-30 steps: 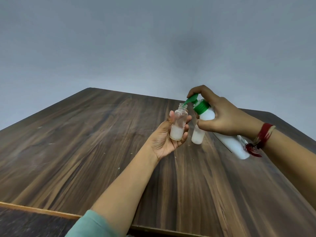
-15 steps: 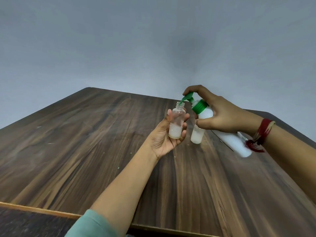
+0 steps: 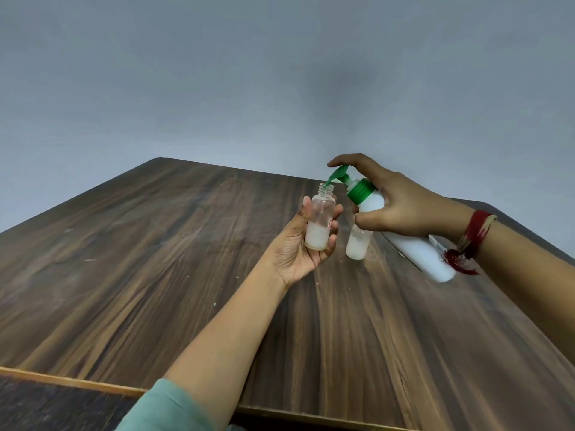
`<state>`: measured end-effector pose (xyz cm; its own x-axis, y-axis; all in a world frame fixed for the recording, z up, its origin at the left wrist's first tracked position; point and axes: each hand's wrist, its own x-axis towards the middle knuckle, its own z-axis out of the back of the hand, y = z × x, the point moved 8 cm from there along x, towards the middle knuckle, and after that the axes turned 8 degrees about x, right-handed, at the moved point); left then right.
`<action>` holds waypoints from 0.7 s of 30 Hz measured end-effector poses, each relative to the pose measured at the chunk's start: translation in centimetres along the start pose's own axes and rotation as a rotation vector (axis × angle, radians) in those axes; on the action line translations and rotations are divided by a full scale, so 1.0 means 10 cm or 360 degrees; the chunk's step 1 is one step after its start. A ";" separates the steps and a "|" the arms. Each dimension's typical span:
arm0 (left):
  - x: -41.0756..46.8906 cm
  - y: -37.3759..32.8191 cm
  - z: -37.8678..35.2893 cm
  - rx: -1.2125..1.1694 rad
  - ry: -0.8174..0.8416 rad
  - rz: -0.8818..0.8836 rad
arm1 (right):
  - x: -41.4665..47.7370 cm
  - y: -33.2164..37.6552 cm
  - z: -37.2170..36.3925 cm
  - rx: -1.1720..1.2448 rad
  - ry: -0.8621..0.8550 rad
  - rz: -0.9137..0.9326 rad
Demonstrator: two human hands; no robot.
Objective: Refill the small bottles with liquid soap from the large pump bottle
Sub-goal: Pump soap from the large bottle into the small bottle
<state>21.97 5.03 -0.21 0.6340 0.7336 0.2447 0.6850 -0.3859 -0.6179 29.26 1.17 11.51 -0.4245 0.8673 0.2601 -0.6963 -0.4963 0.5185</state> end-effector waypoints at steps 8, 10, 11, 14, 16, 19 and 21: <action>0.00 0.04 -0.02 0.0076 -0.0019 0.0036 | 0.00 0.00 0.03 -0.0041 0.0033 -0.0044; 0.00 0.04 -0.01 0.0076 -0.0017 0.0037 | 0.01 0.00 0.03 -0.0041 0.0036 -0.0046; 0.00 0.03 -0.01 0.0057 -0.0017 0.0035 | 0.02 0.00 0.03 -0.0033 0.0041 -0.0050; -0.01 0.01 0.00 -0.0026 -0.0017 0.0023 | 0.03 0.01 0.01 -0.0009 0.0073 -0.0046; 0.00 0.00 0.01 -0.0044 -0.0015 0.0013 | 0.04 0.02 0.01 -0.0003 0.0095 -0.0045; 0.01 0.00 0.02 -0.0049 -0.0005 0.0013 | 0.05 0.02 0.01 -0.0013 0.0113 -0.0049; 0.01 0.00 0.02 -0.0051 0.0007 0.0016 | 0.06 0.03 0.02 -0.0023 0.0120 -0.0049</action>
<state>21.95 5.22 -0.28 0.6425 0.7271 0.2419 0.6897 -0.4110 -0.5961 28.90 1.54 11.98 -0.4448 0.8770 0.1816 -0.7179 -0.4704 0.5132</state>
